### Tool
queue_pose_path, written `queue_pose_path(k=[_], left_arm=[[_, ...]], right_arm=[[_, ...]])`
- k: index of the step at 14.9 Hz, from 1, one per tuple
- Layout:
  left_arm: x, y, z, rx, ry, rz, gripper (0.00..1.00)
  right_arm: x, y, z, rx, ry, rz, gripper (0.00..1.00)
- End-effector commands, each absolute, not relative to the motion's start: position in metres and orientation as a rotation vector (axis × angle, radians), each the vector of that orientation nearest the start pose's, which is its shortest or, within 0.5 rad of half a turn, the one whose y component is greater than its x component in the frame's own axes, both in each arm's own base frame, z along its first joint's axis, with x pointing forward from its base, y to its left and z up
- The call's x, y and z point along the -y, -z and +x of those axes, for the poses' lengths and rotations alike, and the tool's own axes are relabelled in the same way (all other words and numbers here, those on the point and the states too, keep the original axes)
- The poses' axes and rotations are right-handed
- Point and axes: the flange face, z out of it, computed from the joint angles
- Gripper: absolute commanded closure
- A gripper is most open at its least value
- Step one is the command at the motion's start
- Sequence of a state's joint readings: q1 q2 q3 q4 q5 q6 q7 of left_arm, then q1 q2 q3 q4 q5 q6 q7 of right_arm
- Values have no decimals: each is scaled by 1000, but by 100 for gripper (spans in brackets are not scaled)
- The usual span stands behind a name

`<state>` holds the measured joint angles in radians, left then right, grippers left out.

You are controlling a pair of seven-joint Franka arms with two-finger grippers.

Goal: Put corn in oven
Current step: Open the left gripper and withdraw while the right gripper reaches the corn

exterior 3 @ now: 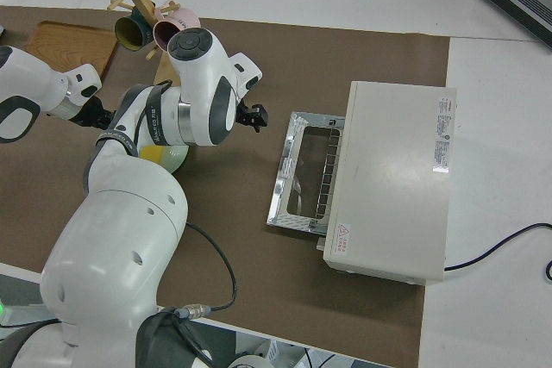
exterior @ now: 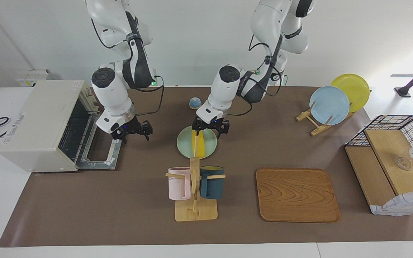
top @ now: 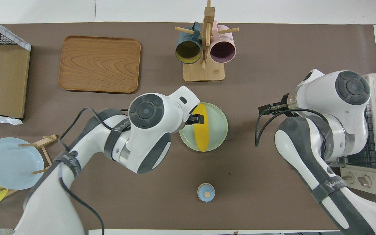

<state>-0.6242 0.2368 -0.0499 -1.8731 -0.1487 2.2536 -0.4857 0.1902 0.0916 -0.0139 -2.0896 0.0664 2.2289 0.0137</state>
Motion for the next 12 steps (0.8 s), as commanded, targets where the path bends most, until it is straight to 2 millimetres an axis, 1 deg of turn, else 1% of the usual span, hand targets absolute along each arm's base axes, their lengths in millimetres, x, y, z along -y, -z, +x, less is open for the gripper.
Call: queue_pose_path(k=[1,2,3,4,6,7,8,9,10,11,12], left_arm=[[318,-466,507,-178,59,-3309,0],[292,-482,516,-171,49,-3304,0],[263,-497,527,-158,44,-3300,0],[239,-509,535,-126,39,-3297,0],[184,-532,552,-7,33,-3268,0],[160,-544,557,24,44,-3222,0],[143,-552,560,25,48,-3191,0],[122,-560,562,37,38,-3182,0],[107,-565,560,16,19,-3179,0],[95,-570,556,-12,-6,-3175,0],[84,-576,550,-37,-28,-3172,0]], right_arm=[[-163,-402,557,139,90,-3047,0],[-198,-410,554,116,116,-3047,0],[-237,-425,549,106,132,-3040,0],[-264,-431,549,88,113,-3057,0],[-317,-450,561,6,103,-3112,0],[-350,-447,564,13,86,-3147,0],[-386,-437,564,9,75,-3175,0],[-417,-414,564,-14,68,-3200,0],[-431,-391,567,-73,70,-3205,0],[-441,-379,568,-98,117,-3173,0],[-447,-372,566,-85,161,-3139,0]])
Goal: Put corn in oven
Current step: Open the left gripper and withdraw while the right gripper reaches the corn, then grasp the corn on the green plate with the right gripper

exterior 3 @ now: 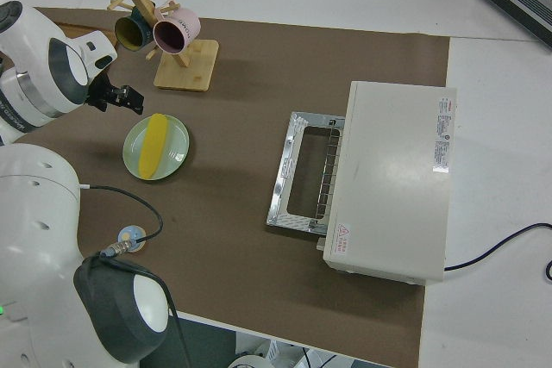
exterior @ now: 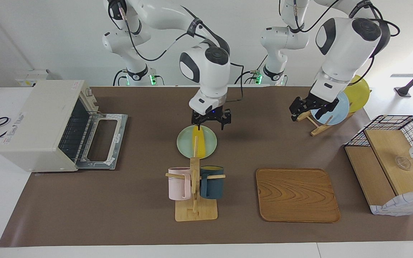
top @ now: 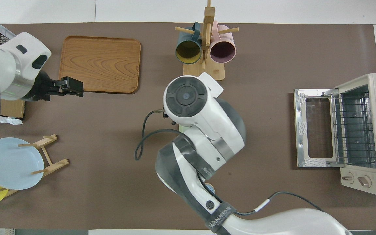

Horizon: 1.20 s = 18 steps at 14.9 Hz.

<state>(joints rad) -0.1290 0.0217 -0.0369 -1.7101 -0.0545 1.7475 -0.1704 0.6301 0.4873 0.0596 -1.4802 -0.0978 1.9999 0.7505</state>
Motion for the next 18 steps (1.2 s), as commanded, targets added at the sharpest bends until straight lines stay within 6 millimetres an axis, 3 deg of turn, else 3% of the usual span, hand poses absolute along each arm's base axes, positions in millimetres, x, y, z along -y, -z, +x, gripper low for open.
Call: queue_pose_path(k=[1,3,4,5,8,13,16,18], left_arm=[[75,-583,544,-75,-51,-3169,0],[73,-586,530,-120,-118,-3161,0],[72,-586,525,-121,-149,-3158,0],[74,-588,521,-111,-159,-3156,0],[69,-575,513,-100,-178,-3155,0],[68,-584,532,-82,12,-3173,0],[69,-585,536,-81,-5,-3173,0],[70,-586,541,-84,-31,-3171,0]], right_arm=[[-446,-356,560,-79,149,-3144,0],[-443,-345,553,-63,138,-3150,2],[-442,-340,548,-54,138,-3150,18],[-448,-333,537,-26,138,-3148,27],[-442,-321,523,-10,122,-3153,45],[-432,-308,510,-3,82,-3181,49],[-431,-303,507,5,86,-3177,74],[-431,-302,507,27,81,-3180,100]])
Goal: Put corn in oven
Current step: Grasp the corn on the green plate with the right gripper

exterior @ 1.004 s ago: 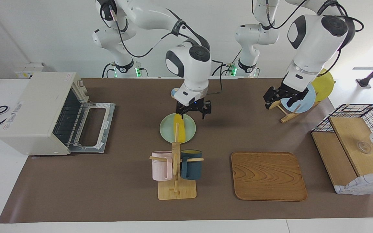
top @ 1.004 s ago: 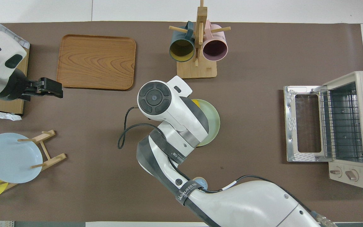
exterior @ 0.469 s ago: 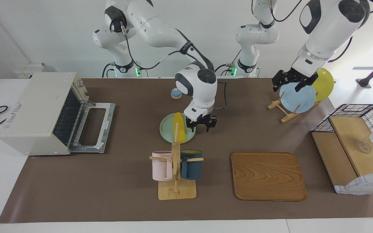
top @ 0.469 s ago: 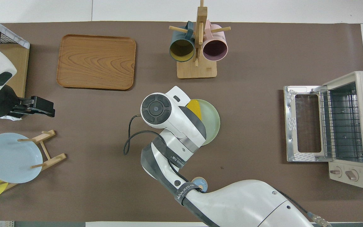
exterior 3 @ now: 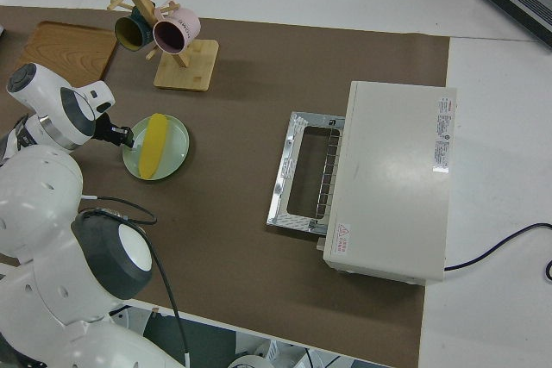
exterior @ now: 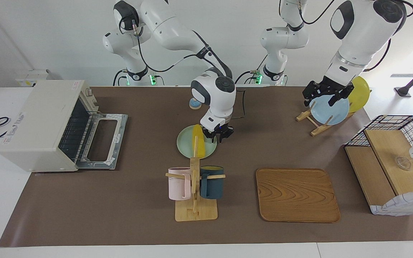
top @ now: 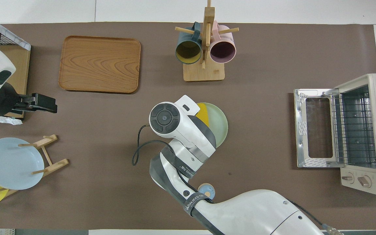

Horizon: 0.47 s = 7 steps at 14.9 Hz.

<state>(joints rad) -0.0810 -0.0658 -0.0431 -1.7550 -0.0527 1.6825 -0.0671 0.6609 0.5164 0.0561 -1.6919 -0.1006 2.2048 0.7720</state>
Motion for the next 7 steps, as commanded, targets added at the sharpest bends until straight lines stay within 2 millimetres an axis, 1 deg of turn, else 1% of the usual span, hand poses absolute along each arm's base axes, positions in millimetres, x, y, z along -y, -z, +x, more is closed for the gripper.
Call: queue_pose_path(k=[1,2,3,4,5,6,7], left_arm=[[69,-584,544,-82,-44,-3171,0],[70,-580,546,-85,-53,-3171,0],[72,-580,546,-92,-53,-3167,0],[73,-580,546,-106,-50,-3150,0],[74,-582,547,-119,-44,-3128,0],[75,-590,550,-121,-53,-3125,0],[73,-601,551,-118,-70,-3123,0]], right_arm=[[-431,-307,510,44,77,-3187,100],[-427,-314,516,78,71,-3207,100],[-423,-326,523,143,64,-3243,100],[-423,-342,531,210,62,-3277,100],[-425,-359,537,235,55,-3308,100],[-425,-372,540,244,50,-3336,100],[-421,-380,540,235,41,-3348,100]])
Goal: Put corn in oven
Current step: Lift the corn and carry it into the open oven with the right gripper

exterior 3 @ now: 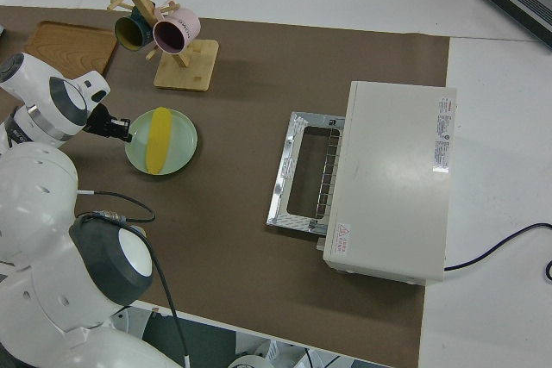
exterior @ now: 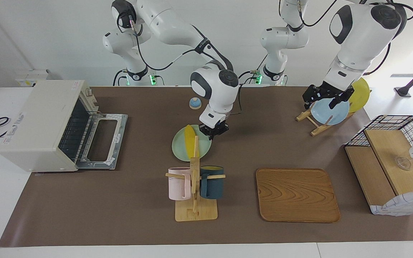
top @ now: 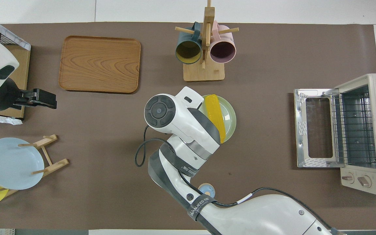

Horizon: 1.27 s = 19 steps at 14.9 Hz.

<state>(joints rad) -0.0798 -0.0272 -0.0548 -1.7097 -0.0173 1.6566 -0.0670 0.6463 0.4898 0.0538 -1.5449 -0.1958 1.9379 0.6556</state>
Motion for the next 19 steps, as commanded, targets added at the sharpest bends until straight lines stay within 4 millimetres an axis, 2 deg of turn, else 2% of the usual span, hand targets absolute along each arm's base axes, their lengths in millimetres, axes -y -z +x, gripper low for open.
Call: queue_pose_path(k=[1,3,4,5,7,8,12,13,15,17,19], left_arm=[[72,-605,553,-122,-91,-3122,0],[69,-603,552,-122,-103,-3119,0],[69,-601,550,-122,-110,-3118,0],[69,-602,549,-129,-108,-3118,0],[72,-600,548,-139,-115,-3120,0],[75,-600,547,-146,-115,-3119,0],[82,-601,548,-146,-87,-3124,0],[82,-599,544,-149,-96,-3122,0],[81,-595,534,-148,-113,-3117,0],[80,-596,538,-146,-78,-3124,0],[80,-597,538,-144,-75,-3125,0]], right_arm=[[-411,-385,541,219,21,-3359,100],[-380,-414,541,209,-21,-3382,100],[-355,-432,542,192,-47,-3391,100],[-321,-446,541,184,-76,-3394,100],[-265,-460,528,190,-121,-3397,100],[-241,-455,522,192,-167,-3403,100],[-182,-434,516,117,-271,-3412,100],[-168,-432,518,103,-287,-3416,100],[-128,-428,526,67,-331,-3407,100],[-76,-423,537,55,-352,-3381,100],[-45,-410,538,86,-342,-3361,100]])
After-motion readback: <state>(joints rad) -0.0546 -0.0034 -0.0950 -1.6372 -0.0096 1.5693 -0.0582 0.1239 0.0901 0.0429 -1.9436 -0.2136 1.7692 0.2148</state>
